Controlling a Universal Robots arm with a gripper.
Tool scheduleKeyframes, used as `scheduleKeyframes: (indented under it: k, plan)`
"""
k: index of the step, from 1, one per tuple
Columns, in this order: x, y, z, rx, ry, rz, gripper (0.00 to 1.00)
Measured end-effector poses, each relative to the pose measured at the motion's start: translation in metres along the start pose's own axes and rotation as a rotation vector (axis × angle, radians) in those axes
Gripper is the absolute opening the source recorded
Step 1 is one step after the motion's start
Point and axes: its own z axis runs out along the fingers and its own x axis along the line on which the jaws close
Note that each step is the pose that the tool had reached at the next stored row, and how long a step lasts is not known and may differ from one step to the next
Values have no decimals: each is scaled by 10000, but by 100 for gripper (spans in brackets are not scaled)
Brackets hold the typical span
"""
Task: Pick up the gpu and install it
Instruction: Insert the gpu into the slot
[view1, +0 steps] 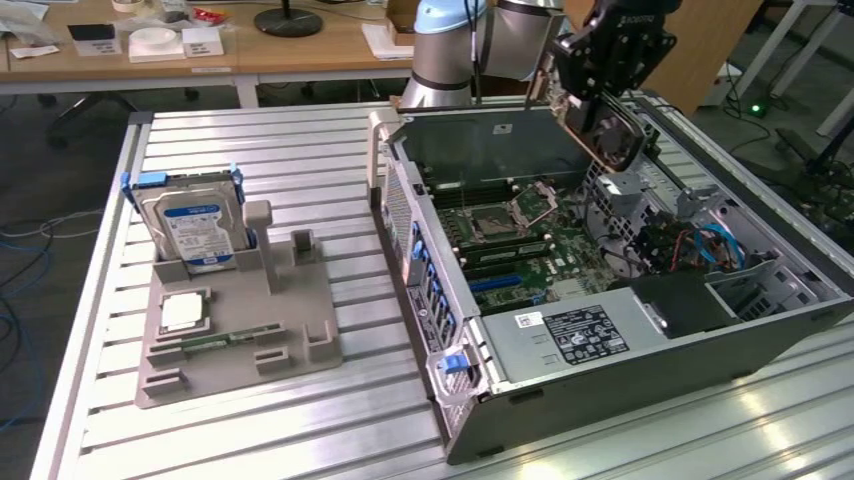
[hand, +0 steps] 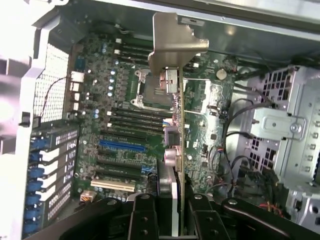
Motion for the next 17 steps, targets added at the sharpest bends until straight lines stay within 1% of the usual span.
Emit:
scheduleKeyframes:
  k: [9, 17]
  plan:
    - [0, 0, 0, -23, -23, -1355, 28]
    - [0, 0, 1, -35, -33, -1958, 28]
